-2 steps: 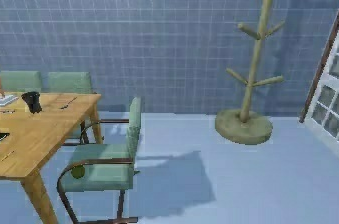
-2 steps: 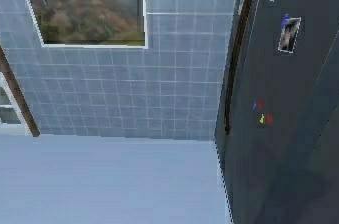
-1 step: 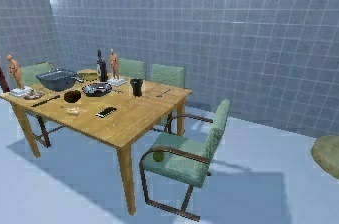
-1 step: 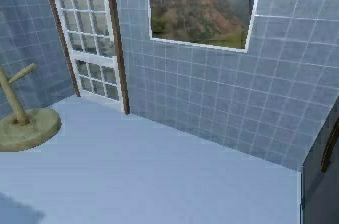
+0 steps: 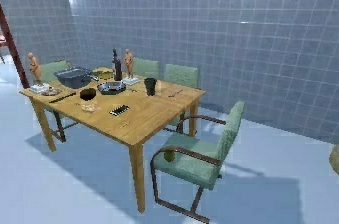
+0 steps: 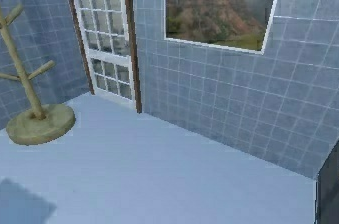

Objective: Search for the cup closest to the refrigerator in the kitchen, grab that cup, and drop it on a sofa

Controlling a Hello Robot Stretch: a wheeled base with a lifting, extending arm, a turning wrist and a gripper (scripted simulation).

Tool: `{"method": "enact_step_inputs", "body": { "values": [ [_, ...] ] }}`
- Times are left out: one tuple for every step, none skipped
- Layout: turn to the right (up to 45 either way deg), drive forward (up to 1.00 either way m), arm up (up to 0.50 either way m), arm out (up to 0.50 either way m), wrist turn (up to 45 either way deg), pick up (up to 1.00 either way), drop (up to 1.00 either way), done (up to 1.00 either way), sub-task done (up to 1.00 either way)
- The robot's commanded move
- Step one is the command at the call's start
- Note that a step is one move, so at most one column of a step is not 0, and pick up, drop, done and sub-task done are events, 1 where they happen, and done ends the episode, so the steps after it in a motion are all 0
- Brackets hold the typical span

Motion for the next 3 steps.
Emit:
{"method": "enact_step_inputs", "body": {
  "values": [
    [0.0,0.5,0.0,0.0,0.0,0.0,0.0,0.0,0.0],
    [-45.0,0.0,0.0,0.0,0.0,0.0,0.0,0.0,0.0],
    [-45.0,0.0,0.0,0.0,0.0,0.0,0.0,0.0,0.0]
  ]
}}
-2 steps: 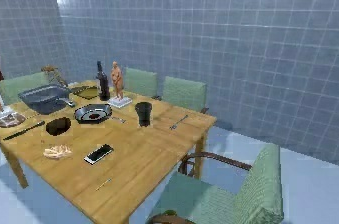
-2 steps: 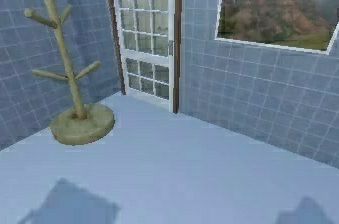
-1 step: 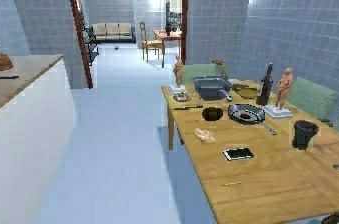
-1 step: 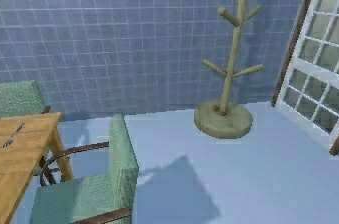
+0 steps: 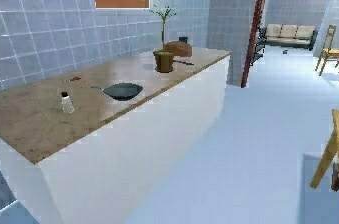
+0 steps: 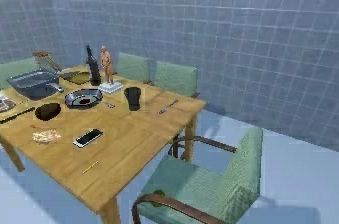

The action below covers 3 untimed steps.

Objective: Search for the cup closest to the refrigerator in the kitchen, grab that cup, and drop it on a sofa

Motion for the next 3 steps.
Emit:
{"method": "enact_step_inputs", "body": {
  "values": [
    [33.0,0.0,0.0,0.0,0.0,0.0,0.0,0.0,0.0],
    [0.0,0.85,0.0,0.0,0.0,0.0,0.0,0.0,0.0],
    [0.0,0.0,0.5,0.0,0.0,0.0,0.0,0.0,0.0]
  ]
}}
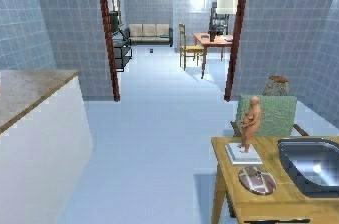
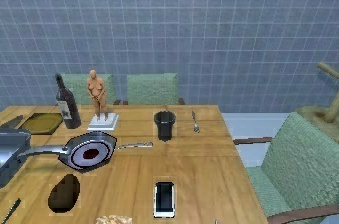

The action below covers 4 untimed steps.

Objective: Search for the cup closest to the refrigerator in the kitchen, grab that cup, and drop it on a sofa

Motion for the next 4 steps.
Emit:
{"method": "enact_step_inputs", "body": {
  "values": [
    [0.0,0.0,0.38,0.0,0.0,0.0,0.0,0.0,0.0],
    [0.0,0.0,0.0,0.5,0.0,0.0,0.0,0.0,0.0],
    [0.0,0.0,0.0,0.0,45.0,0.0,0.0,0.0,0.0],
    [0.0,0.0,0.0,0.0,45.0,0.0,0.0,0.0,0.0]
  ]
}}
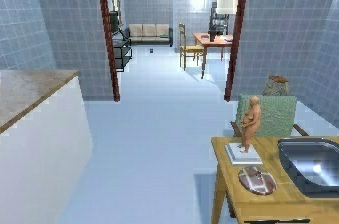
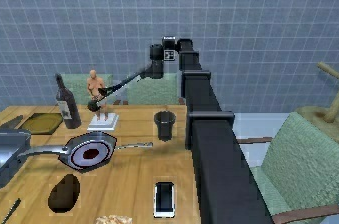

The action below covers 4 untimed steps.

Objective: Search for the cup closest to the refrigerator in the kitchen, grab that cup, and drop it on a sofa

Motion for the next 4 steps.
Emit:
{"method": "enact_step_inputs", "body": {
  "values": [
    [0.0,0.0,0.0,0.0,45.0,0.0,0.0,0.0,0.0],
    [0.0,0.0,0.0,0.0,42.0,0.0,0.0,0.0,0.0],
    [0.0,0.0,-0.22,0.0,0.0,0.0,0.0,0.0,0.0],
    [0.0,0.0,0.0,0.0,0.0,1.0,0.0,0.0,0.0]
  ]
}}
